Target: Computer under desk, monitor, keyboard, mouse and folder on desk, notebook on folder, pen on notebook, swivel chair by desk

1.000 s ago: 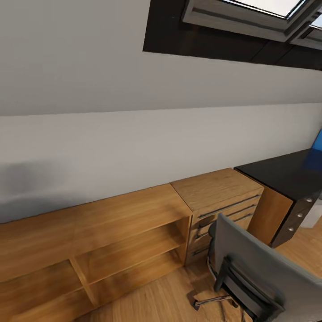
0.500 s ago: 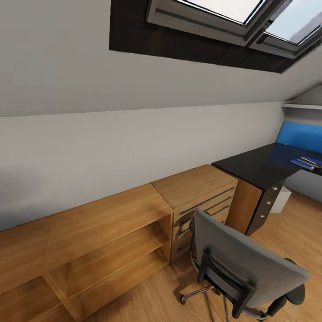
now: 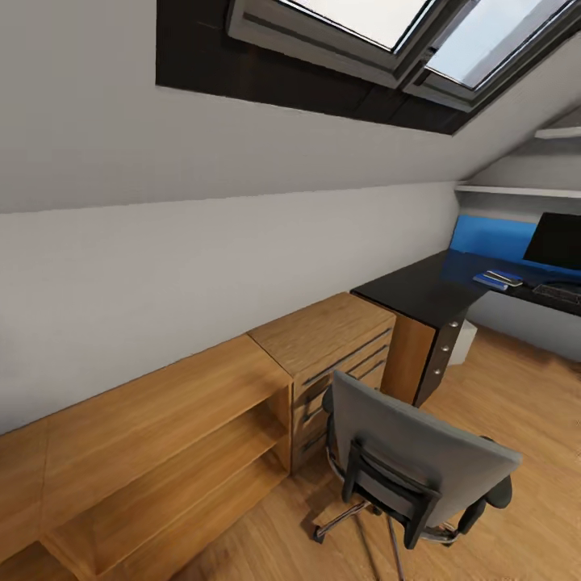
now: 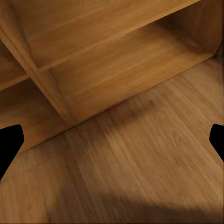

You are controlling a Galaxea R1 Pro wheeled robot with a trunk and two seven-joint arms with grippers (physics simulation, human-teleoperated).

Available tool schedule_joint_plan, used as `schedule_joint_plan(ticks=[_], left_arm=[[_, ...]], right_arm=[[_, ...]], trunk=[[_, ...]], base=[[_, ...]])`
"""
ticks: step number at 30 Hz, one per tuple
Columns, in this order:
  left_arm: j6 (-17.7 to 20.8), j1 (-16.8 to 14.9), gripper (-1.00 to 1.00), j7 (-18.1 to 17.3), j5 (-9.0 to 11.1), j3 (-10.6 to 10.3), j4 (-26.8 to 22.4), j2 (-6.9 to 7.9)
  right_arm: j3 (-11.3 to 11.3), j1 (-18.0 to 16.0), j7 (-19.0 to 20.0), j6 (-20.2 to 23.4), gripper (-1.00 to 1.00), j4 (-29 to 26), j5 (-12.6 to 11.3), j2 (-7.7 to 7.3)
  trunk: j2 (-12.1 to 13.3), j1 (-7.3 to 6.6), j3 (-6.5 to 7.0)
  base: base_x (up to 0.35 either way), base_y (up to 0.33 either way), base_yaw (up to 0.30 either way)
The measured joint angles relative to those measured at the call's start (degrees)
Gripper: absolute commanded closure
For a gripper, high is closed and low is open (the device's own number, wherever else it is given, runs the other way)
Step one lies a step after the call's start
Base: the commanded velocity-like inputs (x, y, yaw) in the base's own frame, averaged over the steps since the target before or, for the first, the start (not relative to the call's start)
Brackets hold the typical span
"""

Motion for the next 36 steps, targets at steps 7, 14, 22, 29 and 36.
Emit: schedule_joint_plan(ticks=[7,14,22,29,36], left_arm=[[0.0,0.0,-1.00,0.1,-0.1,0.0,0.0,-0.12],[0.0,0.0,-1.00,0.3,-0.1,0.1,0.0,-0.15],[0.0,0.0,-1.00,0.6,-0.1,0.2,0.0,-0.15],[0.0,0.0,-1.00,0.6,-0.1,0.2,0.0,-0.15],[0.0,0.0,-1.00,0.6,-0.1,0.1,0.0,-0.20]], right_arm=[[0.0,0.0,0.0,0.0,-1.00,0.0,0.0,-0.03],[0.1,0.0,0.0,0.0,-1.00,0.0,0.0,-0.04],[0.1,0.0,0.1,0.0,-1.00,-0.1,0.0,-0.04],[0.1,0.0,0.0,0.0,-1.00,0.0,0.0,-0.04],[0.1,0.0,0.0,0.0,-1.00,-0.1,0.0,-0.04]], trunk=[[0.0,0.00,0.00],[0.0,0.00,0.00],[0.0,0.00,0.00],[0.0,0.00,0.00],[0.0,0.00,0.00]], base=[[0.000,0.094,-0.300],[0.000,0.012,-0.300],[0.000,0.001,-0.300],[0.000,0.000,-0.300],[0.000,0.000,-0.300]])
